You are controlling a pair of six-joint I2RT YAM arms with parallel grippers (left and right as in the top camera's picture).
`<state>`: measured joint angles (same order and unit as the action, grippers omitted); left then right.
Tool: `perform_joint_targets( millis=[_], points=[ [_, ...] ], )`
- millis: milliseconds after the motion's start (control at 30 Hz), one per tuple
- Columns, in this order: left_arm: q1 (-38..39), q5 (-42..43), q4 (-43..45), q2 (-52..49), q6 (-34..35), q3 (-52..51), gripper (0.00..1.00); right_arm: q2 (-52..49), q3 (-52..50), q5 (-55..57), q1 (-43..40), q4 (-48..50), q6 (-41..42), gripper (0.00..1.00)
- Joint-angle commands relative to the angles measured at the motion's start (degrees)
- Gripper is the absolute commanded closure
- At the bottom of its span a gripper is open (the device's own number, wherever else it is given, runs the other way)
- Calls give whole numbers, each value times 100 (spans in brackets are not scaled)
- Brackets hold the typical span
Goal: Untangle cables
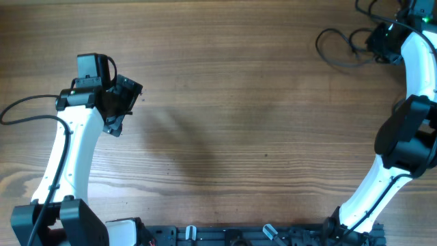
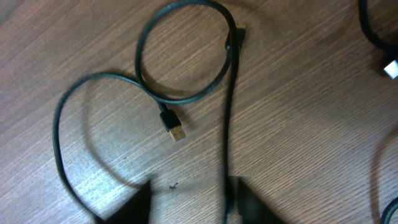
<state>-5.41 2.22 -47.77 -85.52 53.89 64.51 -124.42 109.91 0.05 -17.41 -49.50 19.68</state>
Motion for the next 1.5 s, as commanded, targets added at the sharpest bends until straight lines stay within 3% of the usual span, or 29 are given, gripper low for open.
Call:
perform_joint_targets(
  millis=[0, 300, 533, 867, 967, 1300, 1467],
  points=[
    [-7, -35, -7, 107, -94, 52, 0, -46, -28, -101, -4, -61, -22, 0],
    [-7, -37, -9, 107, -94, 52, 0, 638, 575, -844, 2, -852, -328, 0],
    [-7, -35, -2, 107, -66, 52, 0, 1974, 577, -1816, 345, -874, -1768, 0],
    [-7, -37, -4, 107, -55, 52, 0, 3495, 577, -1814, 1233, -1266, -2417, 1],
    [-7, -37, -4, 107, -52, 52, 0, 3880, 577, -1814, 1475, -1484, -2218, 0],
    [-7, -37, -4, 107, -52, 52, 0, 4256, 575, -1810, 1580, -2179, 319, 0],
    [-7, -37, -4, 107, -52, 52, 0, 4247, 575, -1812, 1578, -2503, 297, 0]
  ],
)
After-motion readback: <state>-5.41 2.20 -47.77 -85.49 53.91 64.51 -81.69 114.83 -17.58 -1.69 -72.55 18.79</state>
